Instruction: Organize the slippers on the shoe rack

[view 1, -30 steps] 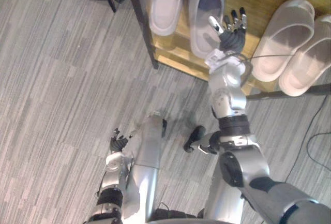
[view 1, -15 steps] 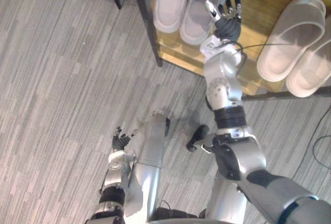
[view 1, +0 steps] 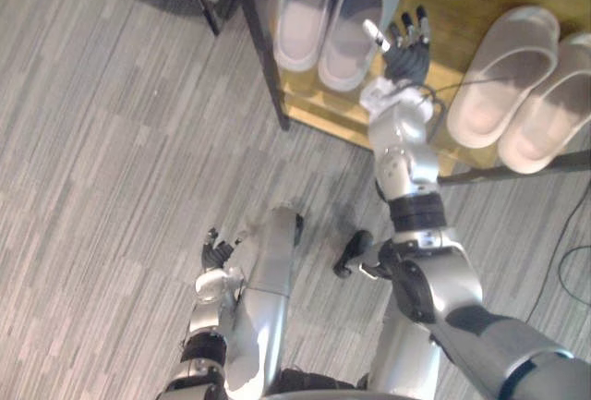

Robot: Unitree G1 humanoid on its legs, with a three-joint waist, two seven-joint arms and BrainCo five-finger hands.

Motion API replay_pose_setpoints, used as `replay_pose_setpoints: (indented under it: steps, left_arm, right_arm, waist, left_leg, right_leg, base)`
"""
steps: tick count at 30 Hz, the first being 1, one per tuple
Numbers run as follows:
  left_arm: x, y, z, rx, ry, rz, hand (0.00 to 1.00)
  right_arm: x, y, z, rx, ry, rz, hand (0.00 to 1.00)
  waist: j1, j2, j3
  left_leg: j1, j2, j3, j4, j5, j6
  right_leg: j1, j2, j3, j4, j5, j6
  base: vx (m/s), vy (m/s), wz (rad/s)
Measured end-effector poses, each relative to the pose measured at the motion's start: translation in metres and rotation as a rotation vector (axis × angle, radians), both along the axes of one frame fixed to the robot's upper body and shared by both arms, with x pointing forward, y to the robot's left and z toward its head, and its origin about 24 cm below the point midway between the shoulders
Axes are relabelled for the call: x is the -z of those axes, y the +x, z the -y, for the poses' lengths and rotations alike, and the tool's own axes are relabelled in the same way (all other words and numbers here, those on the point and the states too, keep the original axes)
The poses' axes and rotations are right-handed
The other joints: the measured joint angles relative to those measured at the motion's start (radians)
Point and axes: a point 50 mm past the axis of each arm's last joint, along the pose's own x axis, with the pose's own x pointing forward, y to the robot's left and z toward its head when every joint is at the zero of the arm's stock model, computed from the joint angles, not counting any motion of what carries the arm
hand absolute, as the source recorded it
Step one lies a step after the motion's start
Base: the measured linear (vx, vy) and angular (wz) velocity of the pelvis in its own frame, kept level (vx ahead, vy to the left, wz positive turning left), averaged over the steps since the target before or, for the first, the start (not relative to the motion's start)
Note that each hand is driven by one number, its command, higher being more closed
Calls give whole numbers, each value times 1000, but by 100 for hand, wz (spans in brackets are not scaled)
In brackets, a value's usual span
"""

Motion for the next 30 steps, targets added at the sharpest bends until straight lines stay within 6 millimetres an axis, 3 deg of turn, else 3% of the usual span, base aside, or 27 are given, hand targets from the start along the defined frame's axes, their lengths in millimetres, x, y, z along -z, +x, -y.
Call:
replay_pose_setpoints:
  steps: [2, 5, 6, 9, 11, 13, 14, 17, 20, 25, 30]
  left_arm:
    - [1, -4, -4, -2, 10, -4, 0]
    - [12, -25, -12, -17, 29, -51, 0]
    - [20, -38, -15, -11, 42, -93, 0]
    - [30, -53, -12, 23, 48, -138, 0]
    - [39, -67, -3, 92, 57, -186, 0]
    - [46, -74, -1, 201, 97, -236, 0]
    - [48, -75, -1, 216, 105, -246, 0]
    - [57, -83, 1, 304, 129, -308, 0]
    - [67, -95, 5, 345, 117, -375, 0]
    - [76, -109, 11, 393, 108, -436, 0]
    - [81, -117, 14, 440, 121, -474, 0]
  right_arm:
    - [20, -6, -2, -2, -62, -31, 0]
    - [54, -23, -13, -37, -136, -80, 0]
    - [76, -33, -17, -57, -190, -119, 0]
    - [105, -51, -22, -101, -263, -170, 0]
    - [133, -69, -29, -164, -331, -228, 0]
    - [163, -87, -29, -220, -411, -298, 0]
    - [168, -90, -28, -229, -423, -312, 0]
    - [207, -110, -13, -263, -540, -439, 0]
    - [248, -131, 7, -291, -625, -611, 0]
    - [308, -179, 37, -303, -653, -913, 0]
    - [342, -212, 50, -330, -665, -1119, 0]
  waist:
    - [-10, 0, 0]
    - [-34, -7, -15]
    - [-40, -10, -53]
    - [-47, -15, -105]
    - [-66, -33, -174]
    - [-89, -69, -236]
    - [-92, -74, -246]
    - [-111, -91, -287]
    - [-141, -80, -330]
    - [-154, -45, -380]
    - [-158, -33, -407]
  left_leg:
    - [65, 18, 22, -47, 9, 8]
    - [185, 32, 55, -145, 24, 17]
    - [239, 48, 79, -206, 32, 26]
    - [341, 58, 105, -304, 54, 23]
    - [438, 60, 119, -406, 80, 16]
    - [544, 58, 134, -539, 118, 15]
    - [561, 58, 138, -564, 125, 15]
    - [679, 48, 149, -728, 182, 21]
    - [770, 36, 169, -882, 241, 31]
    - [908, 23, 186, -1073, 309, 38]
    - [970, 19, 198, -1122, 316, 39]
  right_leg:
    - [61, 1, -5, -44, 6, 6]
    - [168, 2, -12, -135, 29, 8]
    - [217, 3, -25, -196, 50, 7]
    - [310, 19, -32, -294, 84, 1]
    - [404, 34, -45, -395, 119, -4]
    - [497, 55, -50, -520, 159, 6]
    - [511, 60, -50, -542, 168, 8]
    - [613, 83, -49, -699, 230, 25]
    - [692, 104, -45, -849, 293, 43]
    - [820, 140, -43, -1046, 379, 62]
    - [887, 160, -37, -1123, 408, 66]
  base:
    - [-15, 43, -8]
    - [66, 44, -14]
    - [111, 33, -13]
    - [146, 18, -10]
    - [188, 22, -6]
    - [225, 29, -6]
    - [199, 31, -11]
    - [142, 42, -8]
    - [143, 75, -7]
    - [145, 54, -9]
    - [65, 17, -7]
